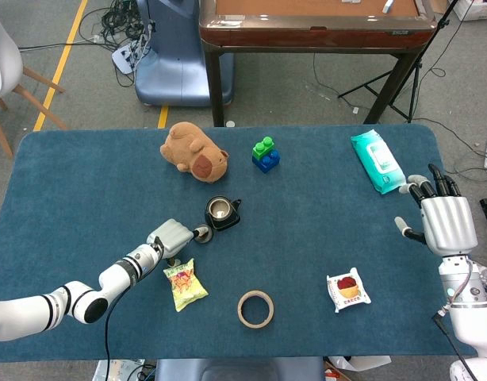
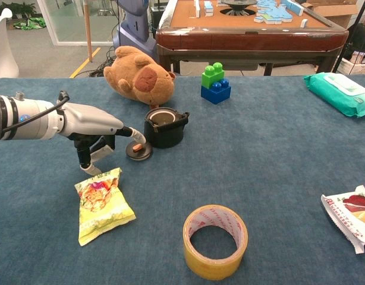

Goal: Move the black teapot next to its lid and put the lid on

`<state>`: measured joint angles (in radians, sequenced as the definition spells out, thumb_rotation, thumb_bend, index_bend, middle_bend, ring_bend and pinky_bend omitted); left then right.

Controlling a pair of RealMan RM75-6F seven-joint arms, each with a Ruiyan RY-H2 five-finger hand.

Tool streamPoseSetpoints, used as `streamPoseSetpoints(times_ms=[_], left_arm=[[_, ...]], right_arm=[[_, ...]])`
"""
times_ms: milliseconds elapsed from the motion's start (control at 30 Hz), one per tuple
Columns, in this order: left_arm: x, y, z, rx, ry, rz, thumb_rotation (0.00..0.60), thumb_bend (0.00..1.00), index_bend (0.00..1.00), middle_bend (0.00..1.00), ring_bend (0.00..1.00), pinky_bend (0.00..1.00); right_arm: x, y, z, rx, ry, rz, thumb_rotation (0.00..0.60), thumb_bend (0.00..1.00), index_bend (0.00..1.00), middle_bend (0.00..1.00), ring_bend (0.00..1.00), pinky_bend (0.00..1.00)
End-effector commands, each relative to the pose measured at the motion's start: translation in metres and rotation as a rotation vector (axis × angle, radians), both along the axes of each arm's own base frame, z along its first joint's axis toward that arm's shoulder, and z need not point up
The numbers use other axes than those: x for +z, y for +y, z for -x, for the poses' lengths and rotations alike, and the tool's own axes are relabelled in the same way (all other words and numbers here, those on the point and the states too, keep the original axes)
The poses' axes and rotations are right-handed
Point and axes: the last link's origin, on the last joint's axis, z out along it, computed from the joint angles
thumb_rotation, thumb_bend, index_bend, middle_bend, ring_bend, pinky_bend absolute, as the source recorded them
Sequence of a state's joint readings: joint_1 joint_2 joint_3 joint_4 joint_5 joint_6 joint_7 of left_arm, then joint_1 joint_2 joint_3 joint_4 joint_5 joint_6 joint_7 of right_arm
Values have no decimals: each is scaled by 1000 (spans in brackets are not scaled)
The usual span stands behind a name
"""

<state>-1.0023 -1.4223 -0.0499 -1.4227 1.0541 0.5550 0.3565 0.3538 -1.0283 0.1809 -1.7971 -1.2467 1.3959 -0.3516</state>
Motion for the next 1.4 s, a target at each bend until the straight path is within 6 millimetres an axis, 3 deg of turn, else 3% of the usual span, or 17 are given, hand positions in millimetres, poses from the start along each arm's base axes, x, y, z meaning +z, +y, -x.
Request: streamPoseSetpoints(times_ms=[33,633,1200,1400], left_arm=[[-2,1,-2,3,-1,-2,600,214,78,750,598,563],[0,1,2,9,43,-1,600,214,161,761,607,563],[44,-7,36,56,106,-72,600,215,274,752,599,564],[42,-8,32,-5,27,-160,600,213,285,749,598,564]], right_arm=[[0,0,2,-4,-1,0,600,200,357,263,70,164],[1,0,5,-8,-7,2,600,200,357,262,70,164],[-3,-1,-2,11,-13,-2,600,201,357,263,70,164],[-4,-1,-3,13,-16,-4,600,201,357,263,70,164]])
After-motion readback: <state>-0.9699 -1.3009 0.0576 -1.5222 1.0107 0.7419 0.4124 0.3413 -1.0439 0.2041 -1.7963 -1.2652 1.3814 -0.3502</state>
